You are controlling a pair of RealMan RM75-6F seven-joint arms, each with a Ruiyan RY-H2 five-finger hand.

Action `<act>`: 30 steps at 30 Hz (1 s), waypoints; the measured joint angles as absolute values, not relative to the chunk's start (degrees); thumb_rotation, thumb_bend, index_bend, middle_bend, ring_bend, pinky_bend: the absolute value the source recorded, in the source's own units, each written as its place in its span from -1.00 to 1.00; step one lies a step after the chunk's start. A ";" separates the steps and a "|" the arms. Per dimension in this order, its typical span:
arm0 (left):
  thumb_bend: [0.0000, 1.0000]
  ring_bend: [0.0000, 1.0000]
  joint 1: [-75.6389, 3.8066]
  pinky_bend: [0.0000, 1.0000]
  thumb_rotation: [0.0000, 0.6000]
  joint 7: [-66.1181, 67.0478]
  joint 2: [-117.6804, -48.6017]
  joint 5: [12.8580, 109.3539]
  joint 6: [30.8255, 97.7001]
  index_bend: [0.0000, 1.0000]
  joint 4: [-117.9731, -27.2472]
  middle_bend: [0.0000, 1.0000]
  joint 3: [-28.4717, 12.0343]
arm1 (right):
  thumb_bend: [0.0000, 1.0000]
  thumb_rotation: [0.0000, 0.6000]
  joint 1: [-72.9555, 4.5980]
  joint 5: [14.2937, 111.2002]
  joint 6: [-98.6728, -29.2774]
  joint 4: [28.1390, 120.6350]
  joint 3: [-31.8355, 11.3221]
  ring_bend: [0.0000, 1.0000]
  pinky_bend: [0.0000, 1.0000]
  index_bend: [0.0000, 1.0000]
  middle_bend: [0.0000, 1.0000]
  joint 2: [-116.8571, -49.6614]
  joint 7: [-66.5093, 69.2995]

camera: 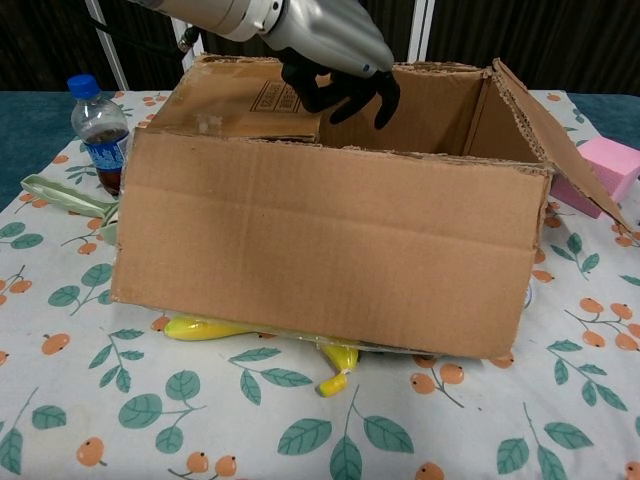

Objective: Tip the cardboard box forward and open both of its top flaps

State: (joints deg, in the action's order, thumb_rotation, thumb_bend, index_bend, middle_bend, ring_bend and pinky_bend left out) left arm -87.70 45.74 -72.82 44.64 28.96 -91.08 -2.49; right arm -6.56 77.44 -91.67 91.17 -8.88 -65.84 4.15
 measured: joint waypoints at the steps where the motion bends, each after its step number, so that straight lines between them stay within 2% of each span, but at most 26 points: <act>1: 1.00 -0.40 -87.86 -0.30 1.00 45.65 -72.86 44.56 29.18 -0.41 -91.08 0.00 -2.23 | -0.20 1.00 -6.53 77.44 -91.63 91.17 -8.92 -1.00 -0.52 -1.00 -1.00 -65.85 4.16; 11: 1.00 -0.21 -89.16 -0.15 1.00 44.17 -72.18 44.02 30.64 -0.21 -92.46 0.24 -0.33 | -0.20 1.00 -6.18 77.44 -90.98 91.43 -9.41 -1.00 -0.52 -1.00 -1.00 -65.89 4.38; 30: 1.00 -0.14 -90.46 -0.09 1.00 42.25 -66.72 43.46 33.36 -0.16 -97.73 0.32 1.68 | -0.18 1.00 -5.56 77.68 -90.72 91.90 -10.30 -1.00 -0.52 -1.00 -1.00 -65.97 4.98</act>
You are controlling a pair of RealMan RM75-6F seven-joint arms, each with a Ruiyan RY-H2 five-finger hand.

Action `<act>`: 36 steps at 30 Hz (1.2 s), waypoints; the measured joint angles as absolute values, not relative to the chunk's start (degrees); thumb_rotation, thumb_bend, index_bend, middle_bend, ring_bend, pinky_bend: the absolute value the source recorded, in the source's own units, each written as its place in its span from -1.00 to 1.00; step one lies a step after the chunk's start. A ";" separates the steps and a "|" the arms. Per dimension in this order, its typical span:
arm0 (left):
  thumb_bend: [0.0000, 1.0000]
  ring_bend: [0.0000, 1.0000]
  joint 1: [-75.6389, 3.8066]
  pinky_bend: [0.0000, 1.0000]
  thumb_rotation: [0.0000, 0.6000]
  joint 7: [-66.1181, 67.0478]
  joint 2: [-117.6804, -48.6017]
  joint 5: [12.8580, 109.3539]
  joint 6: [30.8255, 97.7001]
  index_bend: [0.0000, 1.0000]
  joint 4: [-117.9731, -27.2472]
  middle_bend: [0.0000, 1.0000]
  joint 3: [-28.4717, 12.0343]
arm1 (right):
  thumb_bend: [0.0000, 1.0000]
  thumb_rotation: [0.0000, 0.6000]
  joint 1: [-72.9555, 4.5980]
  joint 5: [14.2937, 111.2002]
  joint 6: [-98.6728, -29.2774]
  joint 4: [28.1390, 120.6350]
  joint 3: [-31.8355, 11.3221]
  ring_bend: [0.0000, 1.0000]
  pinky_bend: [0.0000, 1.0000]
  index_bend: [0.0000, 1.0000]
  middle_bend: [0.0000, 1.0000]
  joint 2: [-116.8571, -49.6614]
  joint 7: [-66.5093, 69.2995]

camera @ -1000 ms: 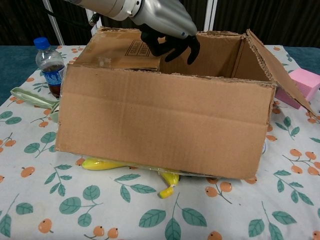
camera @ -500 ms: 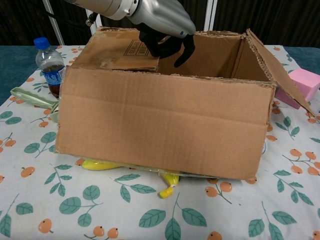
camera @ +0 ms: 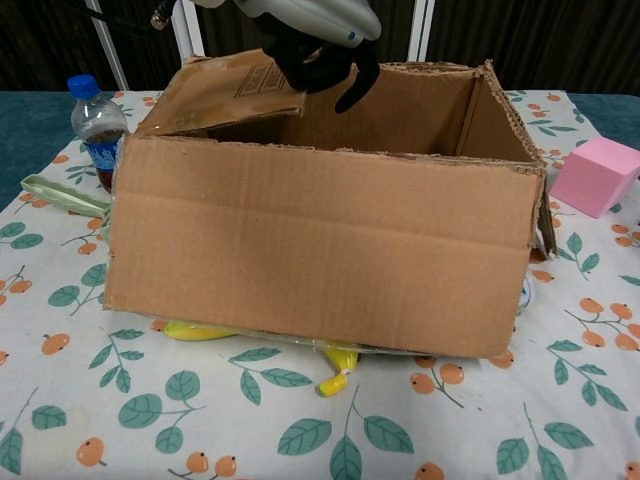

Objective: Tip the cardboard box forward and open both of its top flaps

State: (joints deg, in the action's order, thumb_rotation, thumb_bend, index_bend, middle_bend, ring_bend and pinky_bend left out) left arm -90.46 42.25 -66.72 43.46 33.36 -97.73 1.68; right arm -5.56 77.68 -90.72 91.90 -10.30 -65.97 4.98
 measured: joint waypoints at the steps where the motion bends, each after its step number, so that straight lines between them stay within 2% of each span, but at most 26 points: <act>1: 1.00 -0.14 -90.49 -0.09 1.00 42.18 -66.20 43.49 33.53 -0.16 -98.15 0.32 1.72 | -0.18 1.00 -5.53 77.69 -90.71 91.89 -10.34 -1.00 -0.52 -1.00 -1.00 -66.00 5.09; 15: 1.00 -0.13 -90.15 -0.08 1.00 39.46 -56.59 45.05 35.82 -0.15 -105.96 0.33 0.56 | -0.18 1.00 -5.10 78.10 -90.23 91.66 -10.51 -1.00 -0.52 -1.00 -1.00 -66.44 5.38; 36: 1.00 -0.11 -88.24 -0.06 1.00 37.30 -42.36 46.05 34.60 -0.13 -116.51 0.35 0.75 | -0.18 1.00 -4.65 78.01 -89.69 91.50 -10.87 -1.00 -0.52 -1.00 -1.00 -66.70 5.81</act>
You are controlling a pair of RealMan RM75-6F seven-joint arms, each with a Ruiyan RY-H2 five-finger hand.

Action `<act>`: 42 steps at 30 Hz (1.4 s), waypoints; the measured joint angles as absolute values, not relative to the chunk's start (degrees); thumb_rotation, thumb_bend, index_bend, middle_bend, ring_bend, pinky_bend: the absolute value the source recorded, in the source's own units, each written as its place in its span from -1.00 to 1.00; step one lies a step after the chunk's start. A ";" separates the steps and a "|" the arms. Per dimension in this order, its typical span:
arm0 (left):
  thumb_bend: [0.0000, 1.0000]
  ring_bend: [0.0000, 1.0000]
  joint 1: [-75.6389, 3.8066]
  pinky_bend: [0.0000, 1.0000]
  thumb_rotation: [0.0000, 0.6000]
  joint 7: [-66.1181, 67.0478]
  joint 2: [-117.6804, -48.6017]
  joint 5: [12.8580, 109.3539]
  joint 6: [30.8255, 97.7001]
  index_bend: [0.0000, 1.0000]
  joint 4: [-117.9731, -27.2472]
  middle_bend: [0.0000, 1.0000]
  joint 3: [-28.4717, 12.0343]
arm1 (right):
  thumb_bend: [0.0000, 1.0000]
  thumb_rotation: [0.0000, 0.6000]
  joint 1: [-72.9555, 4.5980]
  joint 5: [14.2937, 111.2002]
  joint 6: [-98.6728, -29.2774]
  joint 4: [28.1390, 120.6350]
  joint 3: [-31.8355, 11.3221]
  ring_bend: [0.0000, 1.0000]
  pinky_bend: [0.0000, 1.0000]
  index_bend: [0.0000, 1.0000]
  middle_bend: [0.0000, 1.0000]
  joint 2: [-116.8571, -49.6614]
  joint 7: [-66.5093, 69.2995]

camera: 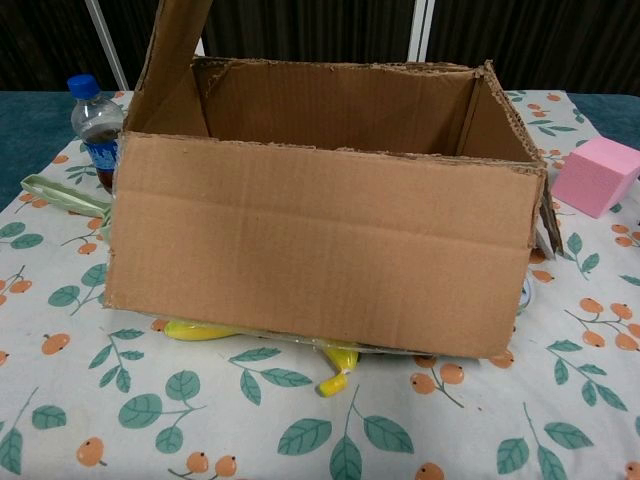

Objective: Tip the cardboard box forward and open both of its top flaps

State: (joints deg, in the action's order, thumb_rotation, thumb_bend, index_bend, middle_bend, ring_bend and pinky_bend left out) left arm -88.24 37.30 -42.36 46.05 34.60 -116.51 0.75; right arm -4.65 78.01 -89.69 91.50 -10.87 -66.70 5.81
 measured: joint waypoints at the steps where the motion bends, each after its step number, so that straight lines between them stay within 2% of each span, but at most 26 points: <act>1: 1.00 -0.11 -88.03 -0.06 1.00 37.28 -41.83 46.28 34.59 -0.13 -116.87 0.35 0.81 | -0.18 1.00 -4.61 77.96 -89.72 91.47 -10.92 -1.00 -0.52 -1.00 -1.00 -66.70 5.87; 11: 1.00 -0.11 -83.94 -0.06 1.00 36.31 -34.47 49.51 35.07 -0.13 -121.18 0.35 1.36 | -0.17 1.00 -4.47 78.01 -89.48 91.33 -11.02 -1.00 -0.52 -1.00 -1.00 -66.77 6.05; 24: 1.00 -0.11 -74.97 -0.05 1.00 32.70 -25.68 55.12 36.01 -0.13 -124.15 0.35 1.17 | -0.17 1.00 -4.22 77.79 -89.33 91.59 -11.21 -1.00 -0.52 -1.00 -1.00 -66.91 6.19; 34: 1.00 -0.11 -66.00 -0.06 1.00 29.50 -24.32 59.56 37.45 -0.13 -124.06 0.34 1.87 | -0.17 1.00 -4.10 77.88 -89.23 91.85 -11.35 -1.00 -0.52 -1.00 -1.00 -66.80 6.43; 42: 1.00 -0.11 -58.90 -0.06 1.00 26.74 -27.46 62.66 39.53 -0.13 -121.37 0.33 2.78 | -0.17 1.00 -3.96 78.40 -89.38 92.06 -11.13 -1.00 -0.52 -1.00 -1.00 -66.84 6.05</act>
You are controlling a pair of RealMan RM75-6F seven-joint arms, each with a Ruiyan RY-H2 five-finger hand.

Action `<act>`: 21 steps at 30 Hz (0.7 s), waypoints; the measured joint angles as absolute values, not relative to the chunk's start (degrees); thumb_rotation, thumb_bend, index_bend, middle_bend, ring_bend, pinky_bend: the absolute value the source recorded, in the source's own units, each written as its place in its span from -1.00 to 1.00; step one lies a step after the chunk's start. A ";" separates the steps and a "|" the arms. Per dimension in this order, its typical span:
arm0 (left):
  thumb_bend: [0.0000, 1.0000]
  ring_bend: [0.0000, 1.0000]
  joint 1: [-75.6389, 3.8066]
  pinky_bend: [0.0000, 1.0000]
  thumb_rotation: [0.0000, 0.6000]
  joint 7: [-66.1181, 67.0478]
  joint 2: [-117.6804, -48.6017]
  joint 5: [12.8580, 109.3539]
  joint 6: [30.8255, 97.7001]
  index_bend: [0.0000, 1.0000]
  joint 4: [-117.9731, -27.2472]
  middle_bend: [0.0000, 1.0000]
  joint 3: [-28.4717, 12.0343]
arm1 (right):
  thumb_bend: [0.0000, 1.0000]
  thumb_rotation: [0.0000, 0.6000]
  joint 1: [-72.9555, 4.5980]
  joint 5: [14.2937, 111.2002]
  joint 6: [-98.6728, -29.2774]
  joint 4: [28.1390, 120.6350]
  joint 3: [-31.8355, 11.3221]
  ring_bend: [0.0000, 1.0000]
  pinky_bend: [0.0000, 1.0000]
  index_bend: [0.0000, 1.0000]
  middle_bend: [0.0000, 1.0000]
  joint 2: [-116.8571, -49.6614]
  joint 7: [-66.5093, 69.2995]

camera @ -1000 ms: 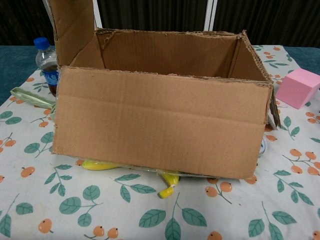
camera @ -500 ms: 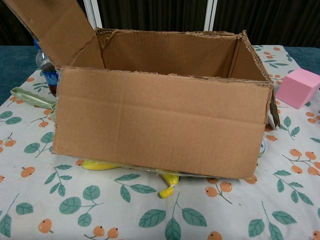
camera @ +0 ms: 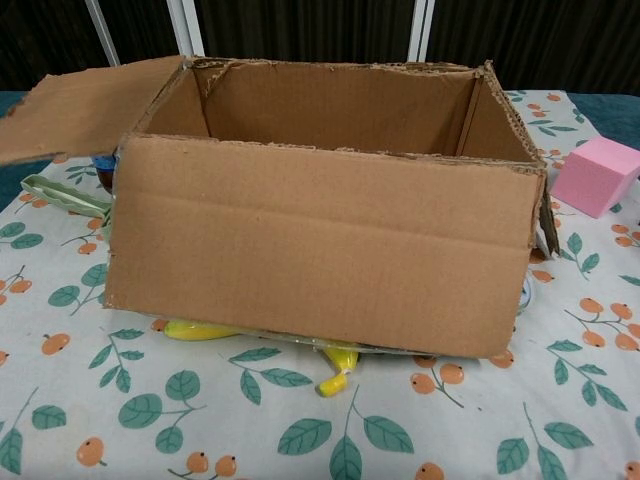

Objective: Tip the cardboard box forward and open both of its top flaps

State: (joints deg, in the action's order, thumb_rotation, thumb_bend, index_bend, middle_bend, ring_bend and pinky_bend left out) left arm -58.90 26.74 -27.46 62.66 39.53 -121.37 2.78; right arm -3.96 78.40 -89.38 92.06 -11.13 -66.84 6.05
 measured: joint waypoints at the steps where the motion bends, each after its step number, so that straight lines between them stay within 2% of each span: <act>1: 1.00 -0.12 -58.22 -0.06 1.00 26.41 -27.97 62.93 39.80 -0.14 -120.94 0.32 2.84 | -0.17 1.00 -3.94 78.42 -89.41 92.09 -11.13 -1.00 -0.52 -1.00 -1.00 -66.84 6.04; 3: 0.93 -0.16 -56.73 -0.09 1.00 25.62 -29.01 63.53 40.67 -0.18 -120.01 0.27 2.87 | -0.17 1.00 -3.93 78.39 -89.37 92.15 -11.16 -1.00 -0.52 -1.00 -1.00 -66.81 5.97; 6: 0.45 -0.38 -54.97 -0.24 1.00 24.32 -30.15 64.25 42.96 -0.38 -119.32 -0.01 2.57 | -0.17 1.00 -3.93 78.40 -89.36 92.09 -11.22 -1.00 -0.52 -1.00 -1.00 -66.76 5.84; 8: 0.01 -0.65 -53.61 -0.48 1.00 23.30 -30.95 64.64 45.23 -0.64 -119.15 -0.40 2.28 | -0.17 1.00 -3.95 78.47 -89.33 92.02 -11.22 -1.00 -0.52 -1.00 -1.00 -66.74 5.73; 11: -0.33 -0.92 -50.48 -0.74 1.00 21.35 -32.91 65.51 50.70 -0.94 -119.11 -0.84 1.86 | -0.17 1.00 -3.99 78.61 -89.27 91.91 -11.17 -1.00 -0.52 -1.00 -1.00 -66.72 5.48; 14: -0.46 -1.00 -46.14 -0.87 1.00 19.58 -36.01 67.00 58.17 -1.00 -119.09 -0.98 1.70 | -0.17 1.00 -4.01 78.88 -89.28 91.71 -11.05 -1.00 -0.52 -1.00 -1.00 -66.70 4.99; 18: -0.62 -1.00 -38.54 -0.97 1.00 18.25 -42.39 70.00 70.92 -1.00 -117.98 -1.00 1.95 | -0.19 1.00 -4.12 79.33 -89.31 91.27 -10.86 -1.00 -0.52 -1.00 -1.00 -66.65 3.64; 21: -0.70 -1.00 -32.41 -1.00 1.00 18.01 -48.20 72.62 80.18 -1.00 -115.55 -1.00 2.42 | -0.38 1.00 -4.25 79.72 -89.45 90.80 -10.77 -1.00 -0.53 -1.00 -1.00 -66.63 2.28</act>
State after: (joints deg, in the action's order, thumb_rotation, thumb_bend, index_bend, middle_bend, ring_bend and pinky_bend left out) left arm -32.41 18.01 -48.20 72.62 80.18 -115.55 2.42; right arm -4.25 79.72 -89.45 90.80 -10.77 -66.63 2.28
